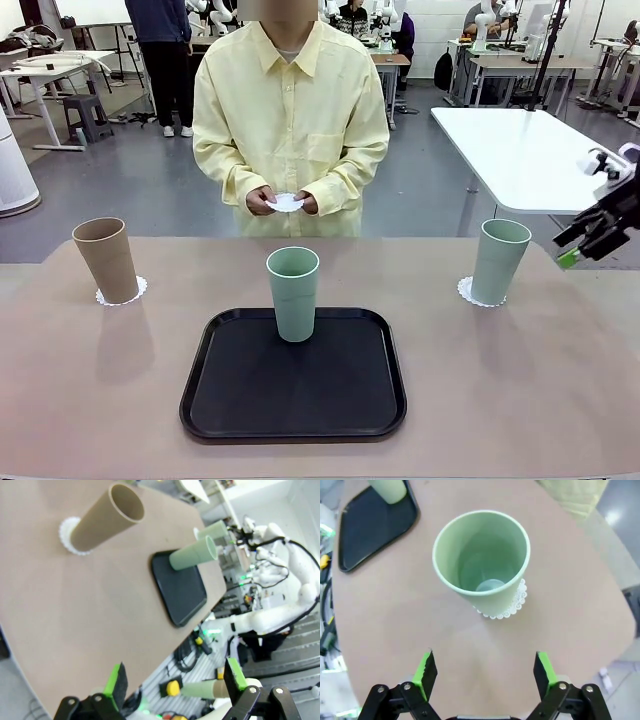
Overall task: Place coasters on the table and set cups on them.
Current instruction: Take one Reusable plastic cup from the Flat Tray and place it on a coaster set by the human.
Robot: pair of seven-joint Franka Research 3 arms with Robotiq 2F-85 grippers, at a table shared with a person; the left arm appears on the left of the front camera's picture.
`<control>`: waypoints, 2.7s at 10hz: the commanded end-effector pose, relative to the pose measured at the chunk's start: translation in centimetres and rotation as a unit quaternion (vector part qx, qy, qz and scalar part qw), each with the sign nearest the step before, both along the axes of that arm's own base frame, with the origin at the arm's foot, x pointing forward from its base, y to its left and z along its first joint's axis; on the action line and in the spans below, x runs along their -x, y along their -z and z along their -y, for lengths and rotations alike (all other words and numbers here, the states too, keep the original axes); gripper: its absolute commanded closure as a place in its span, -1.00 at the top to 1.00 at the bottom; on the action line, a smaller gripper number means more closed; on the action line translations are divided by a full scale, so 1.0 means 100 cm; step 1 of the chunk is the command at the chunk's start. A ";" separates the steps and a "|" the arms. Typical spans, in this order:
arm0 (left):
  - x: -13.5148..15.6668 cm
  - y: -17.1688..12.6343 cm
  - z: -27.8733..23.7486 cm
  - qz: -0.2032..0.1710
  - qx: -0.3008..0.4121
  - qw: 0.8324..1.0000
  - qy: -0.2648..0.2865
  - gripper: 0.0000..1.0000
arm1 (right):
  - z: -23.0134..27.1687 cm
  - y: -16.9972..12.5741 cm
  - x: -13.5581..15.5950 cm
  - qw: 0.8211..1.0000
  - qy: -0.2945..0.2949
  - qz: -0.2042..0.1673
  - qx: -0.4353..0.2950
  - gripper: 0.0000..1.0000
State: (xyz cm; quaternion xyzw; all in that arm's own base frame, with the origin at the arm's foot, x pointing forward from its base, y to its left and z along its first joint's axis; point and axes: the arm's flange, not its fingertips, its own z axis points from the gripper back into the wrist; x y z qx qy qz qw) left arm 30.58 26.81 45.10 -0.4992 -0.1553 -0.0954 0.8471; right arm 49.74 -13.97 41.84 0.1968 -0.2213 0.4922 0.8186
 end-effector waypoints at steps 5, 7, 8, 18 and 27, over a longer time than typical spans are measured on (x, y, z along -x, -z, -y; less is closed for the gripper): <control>0.000 -0.003 0.001 -0.001 0.010 1.000 -0.007 1.00 | -0.099 -0.127 0.032 0.961 0.246 -0.031 0.118 1.00; 0.000 -0.003 0.001 -0.001 0.010 1.000 -0.007 1.00 | -0.114 -0.134 0.019 0.948 0.254 -0.071 0.179 1.00; 0.000 -0.003 0.001 -0.001 0.010 1.000 -0.007 1.00 | -0.101 -0.138 0.035 0.962 0.248 -0.003 0.117 1.00; 0.000 -0.003 0.001 -0.001 0.010 1.000 -0.007 1.00 | -0.101 -0.138 0.035 0.962 0.248 -0.003 0.117 1.00; 0.000 -0.003 0.001 -0.001 0.010 1.000 -0.007 1.00 | 0.029 -0.083 0.115 0.836 0.340 -0.330 -0.276 1.00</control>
